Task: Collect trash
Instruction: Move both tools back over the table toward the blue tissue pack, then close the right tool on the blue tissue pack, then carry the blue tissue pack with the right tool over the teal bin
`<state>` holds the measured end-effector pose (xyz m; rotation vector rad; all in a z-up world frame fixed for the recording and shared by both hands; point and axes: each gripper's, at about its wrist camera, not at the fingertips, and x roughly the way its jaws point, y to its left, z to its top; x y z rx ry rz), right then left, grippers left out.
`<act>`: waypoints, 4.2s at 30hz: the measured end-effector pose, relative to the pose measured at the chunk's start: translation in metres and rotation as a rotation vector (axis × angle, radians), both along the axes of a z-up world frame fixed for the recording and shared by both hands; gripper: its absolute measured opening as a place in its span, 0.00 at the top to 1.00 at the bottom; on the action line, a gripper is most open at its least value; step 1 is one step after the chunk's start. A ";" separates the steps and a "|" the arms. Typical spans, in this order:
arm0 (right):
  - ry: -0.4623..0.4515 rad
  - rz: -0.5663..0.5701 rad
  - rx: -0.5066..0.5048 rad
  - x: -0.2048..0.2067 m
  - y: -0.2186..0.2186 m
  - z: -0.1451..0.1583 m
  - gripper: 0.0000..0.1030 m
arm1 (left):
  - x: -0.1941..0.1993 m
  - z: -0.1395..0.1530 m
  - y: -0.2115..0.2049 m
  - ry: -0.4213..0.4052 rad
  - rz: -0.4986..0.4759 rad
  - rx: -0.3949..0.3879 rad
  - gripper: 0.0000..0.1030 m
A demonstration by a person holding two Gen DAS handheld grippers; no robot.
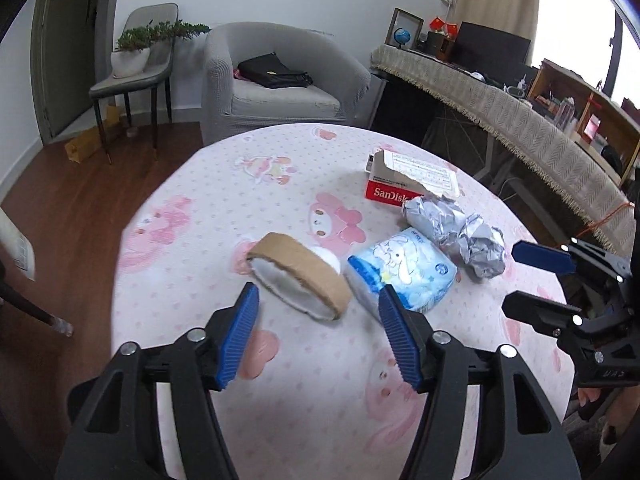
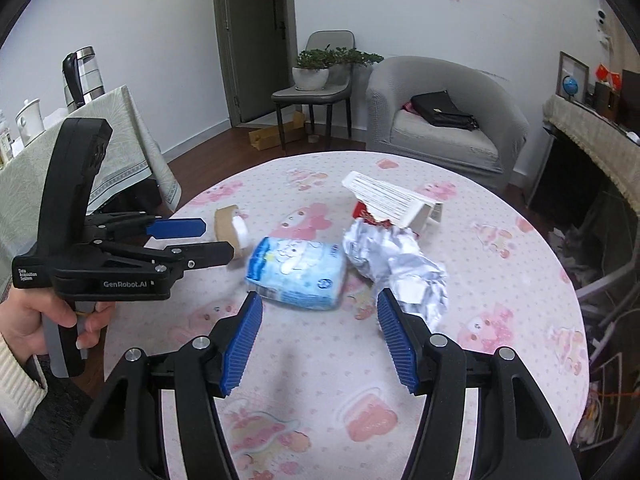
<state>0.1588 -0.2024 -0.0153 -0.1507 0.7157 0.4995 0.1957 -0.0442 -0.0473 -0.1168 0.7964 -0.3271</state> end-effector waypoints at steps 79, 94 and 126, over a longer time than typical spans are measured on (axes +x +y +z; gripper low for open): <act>0.157 -0.128 -0.027 0.060 0.081 -0.028 0.38 | -0.055 0.023 0.081 -0.033 0.077 0.089 0.93; 0.031 -0.075 0.039 0.041 0.111 0.019 0.38 | -0.078 0.014 0.133 -0.008 0.165 0.112 0.93; 0.089 0.286 0.174 0.006 0.265 0.017 0.38 | -0.085 -0.105 0.225 0.330 0.275 0.197 0.93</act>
